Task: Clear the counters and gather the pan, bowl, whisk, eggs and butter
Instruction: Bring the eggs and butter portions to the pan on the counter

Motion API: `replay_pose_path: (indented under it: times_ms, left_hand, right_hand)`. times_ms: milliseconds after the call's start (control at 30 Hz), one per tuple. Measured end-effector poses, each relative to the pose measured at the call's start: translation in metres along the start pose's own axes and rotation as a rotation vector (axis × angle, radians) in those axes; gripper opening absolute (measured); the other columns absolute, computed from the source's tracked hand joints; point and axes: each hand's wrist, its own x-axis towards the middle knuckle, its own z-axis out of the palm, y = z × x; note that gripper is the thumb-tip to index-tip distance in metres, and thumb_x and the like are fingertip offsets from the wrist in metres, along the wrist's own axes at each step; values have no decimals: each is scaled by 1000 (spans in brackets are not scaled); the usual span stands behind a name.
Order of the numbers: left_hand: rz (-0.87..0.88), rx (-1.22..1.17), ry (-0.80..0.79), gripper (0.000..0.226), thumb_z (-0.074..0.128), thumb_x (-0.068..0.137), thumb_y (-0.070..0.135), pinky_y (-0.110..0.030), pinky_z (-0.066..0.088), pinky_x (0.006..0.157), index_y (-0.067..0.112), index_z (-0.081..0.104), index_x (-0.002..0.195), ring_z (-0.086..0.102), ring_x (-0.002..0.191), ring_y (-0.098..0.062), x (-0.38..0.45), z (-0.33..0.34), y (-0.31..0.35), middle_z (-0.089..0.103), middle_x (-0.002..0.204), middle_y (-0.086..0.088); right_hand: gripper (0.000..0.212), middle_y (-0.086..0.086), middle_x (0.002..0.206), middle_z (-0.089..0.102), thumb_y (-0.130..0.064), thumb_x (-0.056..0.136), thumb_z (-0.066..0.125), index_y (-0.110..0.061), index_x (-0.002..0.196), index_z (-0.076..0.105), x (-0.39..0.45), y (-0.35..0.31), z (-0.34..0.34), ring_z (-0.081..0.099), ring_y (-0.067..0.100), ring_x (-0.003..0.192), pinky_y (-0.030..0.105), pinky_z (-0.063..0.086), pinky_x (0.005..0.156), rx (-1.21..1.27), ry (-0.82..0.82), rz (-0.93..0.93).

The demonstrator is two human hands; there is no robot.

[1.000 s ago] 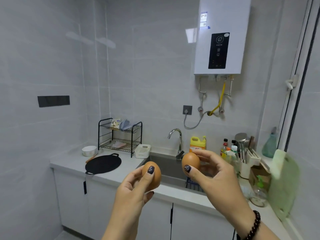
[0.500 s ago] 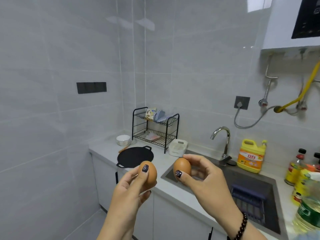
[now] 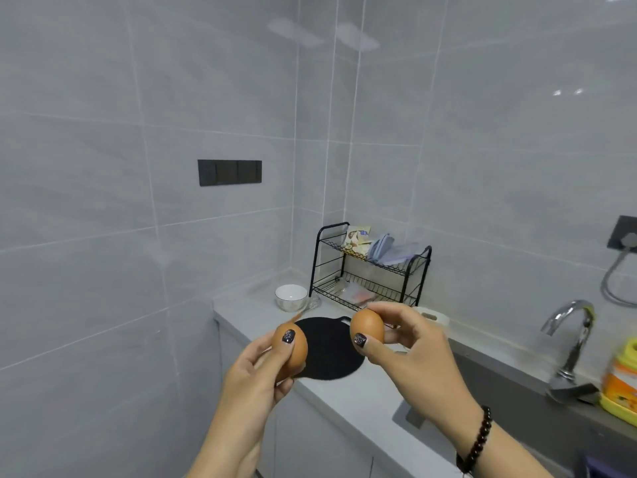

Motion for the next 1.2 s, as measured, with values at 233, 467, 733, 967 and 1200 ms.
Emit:
replay_pose_path:
  times_ms: [233,467,733,967,1200]
  left_hand:
    - [-27,24,60,25,67,87,27,-26,50,68,18,68,110,73,73,-13,93,-14,-4,76,93,-7]
    - [-13,57,132,29,68,85,31,-29,49,74,20,66,112,71,89,-20,205,-4,-15,74,100,-7]
    - [5,162,220,38,69,82,38,-27,49,74,22,65,116,71,96,-20,330,6,-21,73,105,-7]
    - [-71,223,280,37,68,85,35,-32,50,86,20,63,118,68,100,-23,401,-17,-47,71,109,-8]
    - [-184,248,329,31,68,87,32,-33,49,89,19,63,116,68,99,-21,495,-63,-85,71,107,-8]
  right_hand:
    - [35,-30,96,62,-18,74,77,-42,95,64,85,39,48,65,9,81,38,58,75,1,-60,10]
    - [38,-27,97,63,-16,74,78,-42,98,64,192,97,69,64,1,81,34,58,78,-12,-115,28]
    - [39,-26,98,64,-13,74,78,-35,104,64,313,157,101,67,2,84,40,58,80,44,-185,65]
    - [41,-18,106,64,-17,76,77,-40,105,60,359,201,147,66,1,82,32,57,80,-19,-273,130]
    - [40,-20,103,64,-19,76,77,-40,105,61,410,247,180,65,1,79,22,55,74,-134,-288,241]
